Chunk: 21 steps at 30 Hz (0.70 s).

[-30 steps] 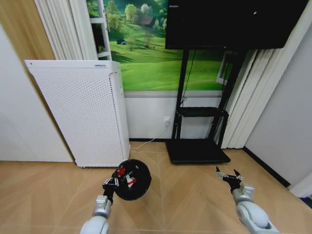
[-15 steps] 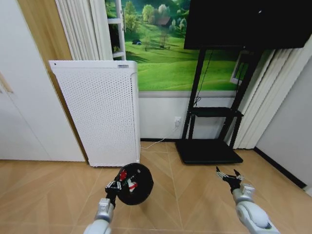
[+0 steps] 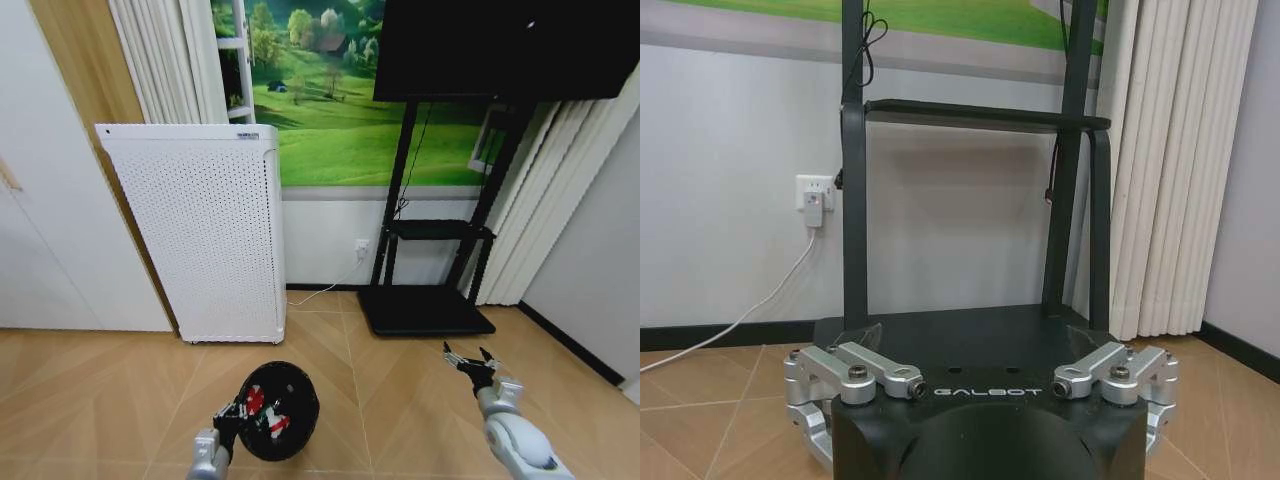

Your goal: Pick up the trash bin and place the garbage on the floor into it.

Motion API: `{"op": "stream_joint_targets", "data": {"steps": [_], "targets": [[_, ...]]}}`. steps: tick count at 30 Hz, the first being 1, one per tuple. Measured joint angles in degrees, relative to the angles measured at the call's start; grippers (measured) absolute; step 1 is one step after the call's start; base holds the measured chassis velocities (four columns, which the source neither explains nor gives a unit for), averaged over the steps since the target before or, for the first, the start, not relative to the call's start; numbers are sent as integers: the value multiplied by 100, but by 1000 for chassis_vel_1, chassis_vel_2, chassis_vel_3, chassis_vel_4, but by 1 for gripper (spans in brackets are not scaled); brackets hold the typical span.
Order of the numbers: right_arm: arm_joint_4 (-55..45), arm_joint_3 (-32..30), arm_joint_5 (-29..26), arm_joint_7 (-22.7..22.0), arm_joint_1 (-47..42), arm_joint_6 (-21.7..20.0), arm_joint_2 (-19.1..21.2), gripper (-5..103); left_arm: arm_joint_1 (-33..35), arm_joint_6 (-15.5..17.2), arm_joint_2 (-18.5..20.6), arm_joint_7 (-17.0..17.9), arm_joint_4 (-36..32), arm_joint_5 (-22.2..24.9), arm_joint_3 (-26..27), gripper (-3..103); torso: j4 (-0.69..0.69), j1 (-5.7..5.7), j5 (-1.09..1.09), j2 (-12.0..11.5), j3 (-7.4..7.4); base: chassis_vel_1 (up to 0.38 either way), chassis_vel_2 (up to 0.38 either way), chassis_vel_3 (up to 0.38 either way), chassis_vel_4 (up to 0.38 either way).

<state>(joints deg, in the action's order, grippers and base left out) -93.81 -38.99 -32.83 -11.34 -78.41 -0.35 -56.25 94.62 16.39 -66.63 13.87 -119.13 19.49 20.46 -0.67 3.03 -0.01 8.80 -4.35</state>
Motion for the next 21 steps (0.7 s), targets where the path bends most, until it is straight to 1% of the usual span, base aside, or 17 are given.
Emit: {"op": "stream_joint_targets", "data": {"steps": [5,15,21], "targets": [[0,0,0,0,0,0,0,100,140,62,190,-7,-62,-88,-95,3,1,0,0,0,0,0,0,0,0],[0,0,0,0,0,-1,0,100,583,8,163,35,-9,-369,-306,3,2,0,0,0,0,0,0,0,0],[0,0,0,0,0,-1,0,100,803,-7,192,50,-52,-447,-255,3,1,0,0,0,0,0,0,0,0]]}}
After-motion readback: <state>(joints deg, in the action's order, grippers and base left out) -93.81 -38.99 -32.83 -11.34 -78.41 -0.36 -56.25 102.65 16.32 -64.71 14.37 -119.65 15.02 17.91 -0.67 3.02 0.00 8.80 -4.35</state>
